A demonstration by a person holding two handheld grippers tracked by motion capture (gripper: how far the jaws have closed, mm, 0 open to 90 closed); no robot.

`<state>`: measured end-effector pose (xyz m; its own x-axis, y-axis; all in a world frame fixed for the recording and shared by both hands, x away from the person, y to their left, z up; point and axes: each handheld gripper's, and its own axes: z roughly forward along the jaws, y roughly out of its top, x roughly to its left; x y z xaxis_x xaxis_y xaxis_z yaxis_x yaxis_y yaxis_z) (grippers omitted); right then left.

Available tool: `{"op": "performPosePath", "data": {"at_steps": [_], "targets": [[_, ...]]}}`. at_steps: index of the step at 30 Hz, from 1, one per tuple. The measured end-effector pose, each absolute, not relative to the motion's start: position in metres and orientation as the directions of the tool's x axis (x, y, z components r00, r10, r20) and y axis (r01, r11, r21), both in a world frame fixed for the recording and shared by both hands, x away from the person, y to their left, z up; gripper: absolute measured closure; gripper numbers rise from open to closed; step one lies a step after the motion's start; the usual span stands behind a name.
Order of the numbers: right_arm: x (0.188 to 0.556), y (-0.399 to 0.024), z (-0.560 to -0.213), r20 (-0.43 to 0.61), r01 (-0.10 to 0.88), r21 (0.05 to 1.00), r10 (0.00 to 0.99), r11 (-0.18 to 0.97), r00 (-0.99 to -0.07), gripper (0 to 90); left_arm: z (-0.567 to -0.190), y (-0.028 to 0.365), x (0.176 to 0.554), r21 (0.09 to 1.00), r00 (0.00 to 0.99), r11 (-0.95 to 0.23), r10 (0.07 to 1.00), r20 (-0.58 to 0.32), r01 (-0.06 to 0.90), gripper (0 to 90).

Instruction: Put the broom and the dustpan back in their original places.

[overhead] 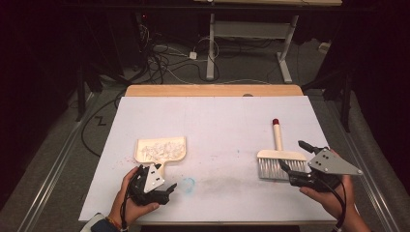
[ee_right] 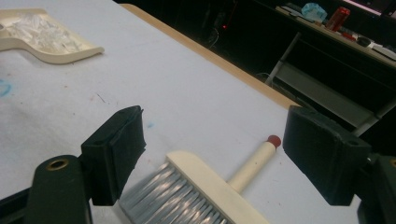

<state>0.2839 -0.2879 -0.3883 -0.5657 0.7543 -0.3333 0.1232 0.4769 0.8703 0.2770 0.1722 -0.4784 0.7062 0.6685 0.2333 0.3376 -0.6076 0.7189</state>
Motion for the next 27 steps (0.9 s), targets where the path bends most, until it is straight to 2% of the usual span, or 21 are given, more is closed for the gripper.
{"op": "performPosePath", "data": {"at_steps": [27], "targets": [[0.266,-0.317,-0.425,-0.347,0.170,0.847,0.767,0.503,-0.540,20.8,-0.479,0.170,0.277,0.719,0.718,-0.611,0.657,0.228,0.331,18.7]]}}
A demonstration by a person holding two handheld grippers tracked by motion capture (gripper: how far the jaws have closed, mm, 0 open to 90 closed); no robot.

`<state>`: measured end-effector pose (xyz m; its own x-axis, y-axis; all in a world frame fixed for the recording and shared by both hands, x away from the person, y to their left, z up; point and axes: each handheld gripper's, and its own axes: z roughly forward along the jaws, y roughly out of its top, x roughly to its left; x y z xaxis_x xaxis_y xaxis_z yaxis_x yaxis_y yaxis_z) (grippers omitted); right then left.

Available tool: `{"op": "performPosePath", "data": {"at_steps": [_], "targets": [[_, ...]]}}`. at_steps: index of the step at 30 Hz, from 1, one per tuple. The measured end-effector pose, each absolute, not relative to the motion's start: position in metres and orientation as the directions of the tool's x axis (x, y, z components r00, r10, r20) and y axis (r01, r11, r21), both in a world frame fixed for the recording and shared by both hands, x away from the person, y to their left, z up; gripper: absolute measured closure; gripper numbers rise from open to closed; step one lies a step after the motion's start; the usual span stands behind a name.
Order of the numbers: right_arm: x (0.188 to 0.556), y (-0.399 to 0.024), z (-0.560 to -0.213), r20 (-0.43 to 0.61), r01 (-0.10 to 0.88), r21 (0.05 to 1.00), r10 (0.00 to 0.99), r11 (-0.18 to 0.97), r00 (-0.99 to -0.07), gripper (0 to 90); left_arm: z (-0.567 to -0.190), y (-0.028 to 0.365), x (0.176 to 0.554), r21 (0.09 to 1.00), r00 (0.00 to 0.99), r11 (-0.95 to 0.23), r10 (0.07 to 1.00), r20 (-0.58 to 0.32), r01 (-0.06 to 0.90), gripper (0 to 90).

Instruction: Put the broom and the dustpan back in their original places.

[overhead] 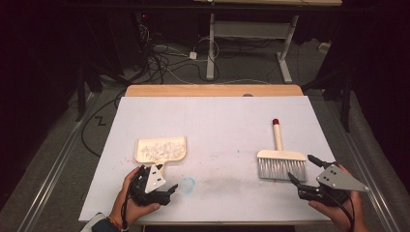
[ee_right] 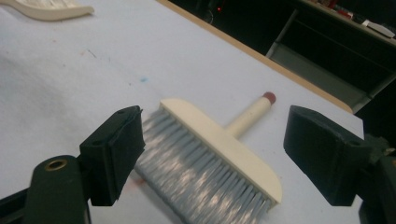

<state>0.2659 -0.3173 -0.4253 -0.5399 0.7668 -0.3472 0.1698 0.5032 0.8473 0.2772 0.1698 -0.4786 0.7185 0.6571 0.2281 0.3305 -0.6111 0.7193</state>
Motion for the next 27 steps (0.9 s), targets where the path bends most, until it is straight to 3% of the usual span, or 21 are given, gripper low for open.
{"op": "performPosePath", "data": {"at_steps": [14,27], "targets": [[0.258,-0.327,-0.453,-0.316,0.190,0.847,0.759,0.496,-0.570,19.7,-0.478,0.167,0.274,0.724,0.709,-0.614,0.659,0.249,0.316,18.7],[0.249,-0.319,-0.448,-0.342,0.169,0.845,0.755,0.508,-0.560,19.7,-0.478,0.166,0.273,0.722,0.725,-0.621,0.643,0.248,0.303,18.7]]}}
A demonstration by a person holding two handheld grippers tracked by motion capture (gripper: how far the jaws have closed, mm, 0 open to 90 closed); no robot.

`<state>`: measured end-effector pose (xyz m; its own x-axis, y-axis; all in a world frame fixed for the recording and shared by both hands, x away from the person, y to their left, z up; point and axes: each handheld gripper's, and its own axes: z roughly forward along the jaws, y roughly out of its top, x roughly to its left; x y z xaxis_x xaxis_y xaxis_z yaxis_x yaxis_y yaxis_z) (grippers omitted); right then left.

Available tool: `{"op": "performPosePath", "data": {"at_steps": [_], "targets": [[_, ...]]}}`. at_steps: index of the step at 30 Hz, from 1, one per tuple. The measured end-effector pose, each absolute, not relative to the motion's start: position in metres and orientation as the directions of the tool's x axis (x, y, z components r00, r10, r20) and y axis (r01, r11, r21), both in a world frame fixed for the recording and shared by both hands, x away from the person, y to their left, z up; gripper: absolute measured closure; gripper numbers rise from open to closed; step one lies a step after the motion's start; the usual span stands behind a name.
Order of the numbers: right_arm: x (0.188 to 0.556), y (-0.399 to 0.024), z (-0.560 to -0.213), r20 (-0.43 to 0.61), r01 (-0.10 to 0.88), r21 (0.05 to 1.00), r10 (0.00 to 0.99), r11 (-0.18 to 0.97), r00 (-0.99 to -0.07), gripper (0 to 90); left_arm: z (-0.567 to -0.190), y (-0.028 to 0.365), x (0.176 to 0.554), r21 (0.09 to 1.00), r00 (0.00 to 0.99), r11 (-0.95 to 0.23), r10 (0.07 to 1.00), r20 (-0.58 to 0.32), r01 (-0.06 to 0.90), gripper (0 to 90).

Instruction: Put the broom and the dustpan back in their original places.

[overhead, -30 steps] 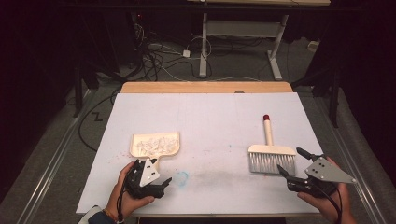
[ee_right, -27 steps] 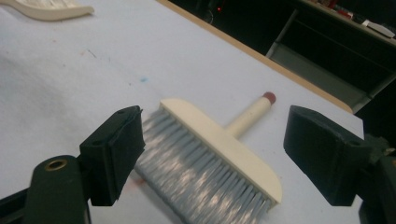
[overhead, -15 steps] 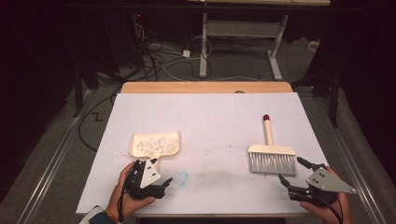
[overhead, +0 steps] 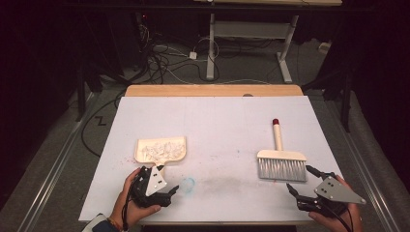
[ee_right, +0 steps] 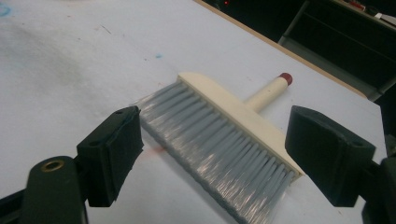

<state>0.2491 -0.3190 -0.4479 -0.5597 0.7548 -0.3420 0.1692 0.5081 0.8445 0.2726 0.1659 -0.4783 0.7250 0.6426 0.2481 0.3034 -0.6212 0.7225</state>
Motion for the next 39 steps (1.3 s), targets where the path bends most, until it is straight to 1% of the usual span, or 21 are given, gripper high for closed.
{"op": "performPosePath", "data": {"at_steps": [4,35,39], "targets": [[0.2459,-0.3188,-0.4464,-0.340,0.169,0.848,0.759,0.503,-0.555,19.8,-0.4779,0.1638,0.2728,0.722,0.731,-0.627,0.633,0.254,0.293,18.7],[0.2471,-0.3183,-0.4476,-0.343,0.181,0.840,0.760,0.511,-0.552,20.1,-0.4789,0.1605,0.2762,0.714,0.735,-0.631,0.632,0.248,0.302,18.7],[0.2485,-0.3186,-0.4470,-0.328,0.187,0.846,0.764,0.499,-0.556,20.3,-0.4797,0.1591,0.2778,0.712,0.736,-0.633,0.631,0.246,0.304,18.7]]}}
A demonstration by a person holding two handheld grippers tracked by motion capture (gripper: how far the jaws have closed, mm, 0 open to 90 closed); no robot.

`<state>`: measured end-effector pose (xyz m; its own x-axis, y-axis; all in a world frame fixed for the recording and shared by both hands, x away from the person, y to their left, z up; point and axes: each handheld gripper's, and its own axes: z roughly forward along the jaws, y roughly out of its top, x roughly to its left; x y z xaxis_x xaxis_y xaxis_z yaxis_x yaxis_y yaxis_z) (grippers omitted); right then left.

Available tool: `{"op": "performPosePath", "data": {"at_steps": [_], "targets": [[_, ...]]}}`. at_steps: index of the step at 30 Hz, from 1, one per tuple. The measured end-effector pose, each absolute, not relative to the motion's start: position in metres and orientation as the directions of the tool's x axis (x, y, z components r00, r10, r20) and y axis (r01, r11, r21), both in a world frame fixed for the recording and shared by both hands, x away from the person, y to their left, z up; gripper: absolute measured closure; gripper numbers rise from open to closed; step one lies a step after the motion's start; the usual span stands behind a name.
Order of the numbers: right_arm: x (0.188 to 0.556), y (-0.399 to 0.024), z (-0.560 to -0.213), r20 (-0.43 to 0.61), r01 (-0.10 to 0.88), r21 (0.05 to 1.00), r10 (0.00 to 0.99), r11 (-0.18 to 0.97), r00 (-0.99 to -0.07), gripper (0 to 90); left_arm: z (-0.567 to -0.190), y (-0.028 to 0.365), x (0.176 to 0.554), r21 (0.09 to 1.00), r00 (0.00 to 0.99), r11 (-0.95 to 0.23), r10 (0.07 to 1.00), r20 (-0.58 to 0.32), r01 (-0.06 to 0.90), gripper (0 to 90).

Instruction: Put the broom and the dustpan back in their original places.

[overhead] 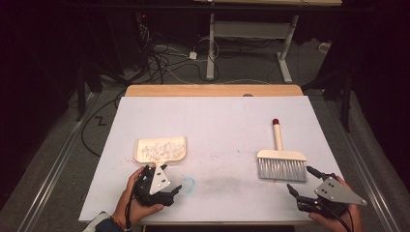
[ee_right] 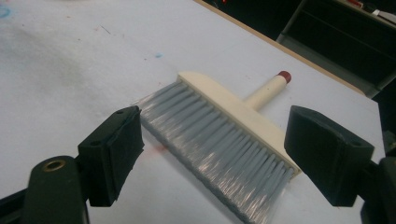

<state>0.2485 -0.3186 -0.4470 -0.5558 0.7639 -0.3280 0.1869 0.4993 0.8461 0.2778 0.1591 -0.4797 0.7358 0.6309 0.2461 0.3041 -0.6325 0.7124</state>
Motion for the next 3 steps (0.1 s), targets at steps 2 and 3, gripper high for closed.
{"op": "performPosePath", "data": {"at_steps": [2,3], "targets": [[0.2492,-0.3183,-0.4469,-0.335,0.183,0.843,0.761,0.505,-0.555,20.3,-0.4802,0.1586,0.2780,0.712,0.737,-0.632,0.630,0.243,0.306,18.7],[0.2499,-0.3185,-0.4465,-0.333,0.184,0.844,0.761,0.504,-0.556,20.3,-0.4806,0.1586,0.2780,0.711,0.737,-0.632,0.631,0.242,0.308,18.7]]}}
